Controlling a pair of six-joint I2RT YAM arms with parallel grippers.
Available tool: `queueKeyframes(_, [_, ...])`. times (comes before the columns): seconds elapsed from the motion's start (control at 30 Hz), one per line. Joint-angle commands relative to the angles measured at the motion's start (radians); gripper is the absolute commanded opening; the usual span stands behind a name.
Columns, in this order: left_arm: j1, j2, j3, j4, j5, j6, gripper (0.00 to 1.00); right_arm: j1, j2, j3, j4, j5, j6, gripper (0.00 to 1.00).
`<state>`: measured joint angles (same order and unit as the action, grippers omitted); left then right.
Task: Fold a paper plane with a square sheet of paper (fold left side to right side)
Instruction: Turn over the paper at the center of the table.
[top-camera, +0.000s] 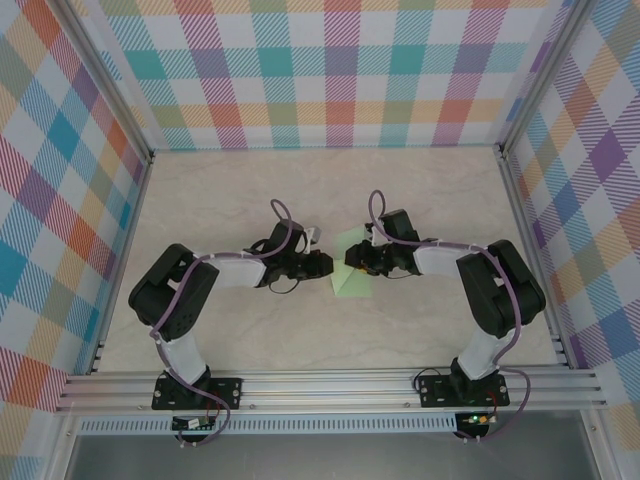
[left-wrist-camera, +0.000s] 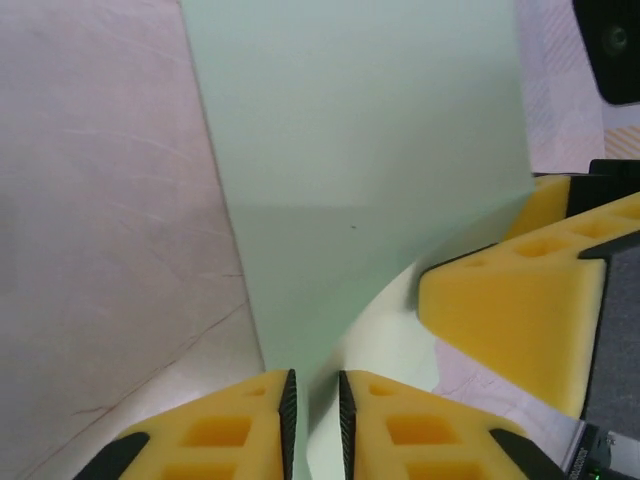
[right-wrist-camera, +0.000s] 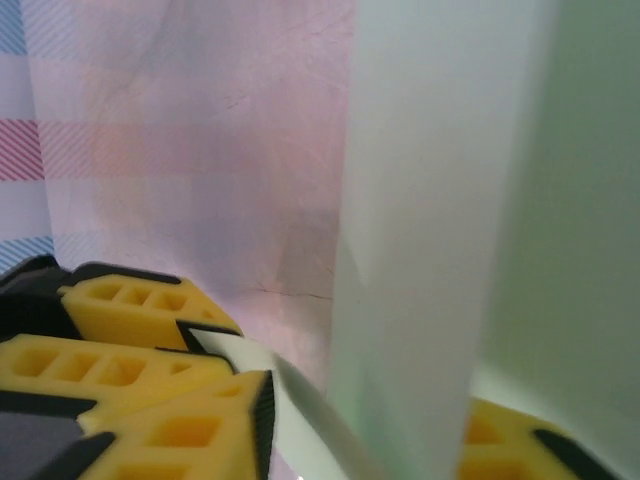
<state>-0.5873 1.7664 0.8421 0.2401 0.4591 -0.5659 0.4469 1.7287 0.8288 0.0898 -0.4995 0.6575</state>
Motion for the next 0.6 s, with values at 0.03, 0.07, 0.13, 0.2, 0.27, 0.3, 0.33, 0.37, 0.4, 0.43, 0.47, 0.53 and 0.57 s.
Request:
queueKeyframes(0.03, [0.052,-0.106,-0.052,0.041,0.006,-0.025,0.40,-0.004,-0.048,0.023,0.031,-0.015,-0.036,0.14])
queueKeyframes(0.07, [0.064,-0.135,-0.076,0.069,0.018,-0.042,0.47,-0.005,-0.072,0.020,0.031,-0.011,-0.042,0.12])
queueKeyframes(0.13, [0.087,-0.198,-0.123,0.132,0.038,-0.080,0.58,-0.013,-0.131,0.010,0.044,-0.009,-0.045,0.09])
queueKeyframes(0.2, [0.104,-0.271,-0.163,0.178,0.047,-0.110,0.69,-0.023,-0.201,-0.008,0.067,-0.012,-0.042,0.07])
queueKeyframes(0.27, [0.110,-0.351,-0.193,0.222,0.058,-0.137,0.84,-0.036,-0.285,-0.017,0.087,-0.034,-0.032,0.06])
queueKeyframes(0.3, [0.111,-0.384,-0.202,0.254,0.071,-0.153,0.91,-0.040,-0.320,-0.017,0.093,-0.047,-0.025,0.06])
queueKeyframes(0.33, [0.112,-0.415,-0.208,0.287,0.093,-0.173,0.97,-0.042,-0.354,-0.012,0.101,-0.068,-0.016,0.07])
queueKeyframes(0.37, [0.112,-0.445,-0.208,0.309,0.114,-0.192,1.00,-0.041,-0.388,-0.004,0.108,-0.091,-0.005,0.07])
queueKeyframes(0.4, [0.111,-0.467,-0.206,0.332,0.132,-0.204,1.00,-0.042,-0.419,0.007,0.111,-0.108,0.008,0.07])
queueKeyframes(0.43, [0.110,-0.492,-0.206,0.364,0.151,-0.225,1.00,-0.041,-0.440,0.020,0.115,-0.128,0.023,0.07])
queueKeyframes(0.47, [0.110,-0.514,-0.203,0.394,0.169,-0.245,1.00,-0.040,-0.460,0.035,0.116,-0.147,0.036,0.07])
queueKeyframes(0.53, [0.103,-0.553,-0.192,0.433,0.199,-0.268,1.00,-0.034,-0.490,0.067,0.106,-0.181,0.052,0.07])
queueKeyframes(0.57, [0.095,-0.572,-0.182,0.439,0.208,-0.272,1.00,-0.026,-0.500,0.084,0.094,-0.192,0.054,0.08])
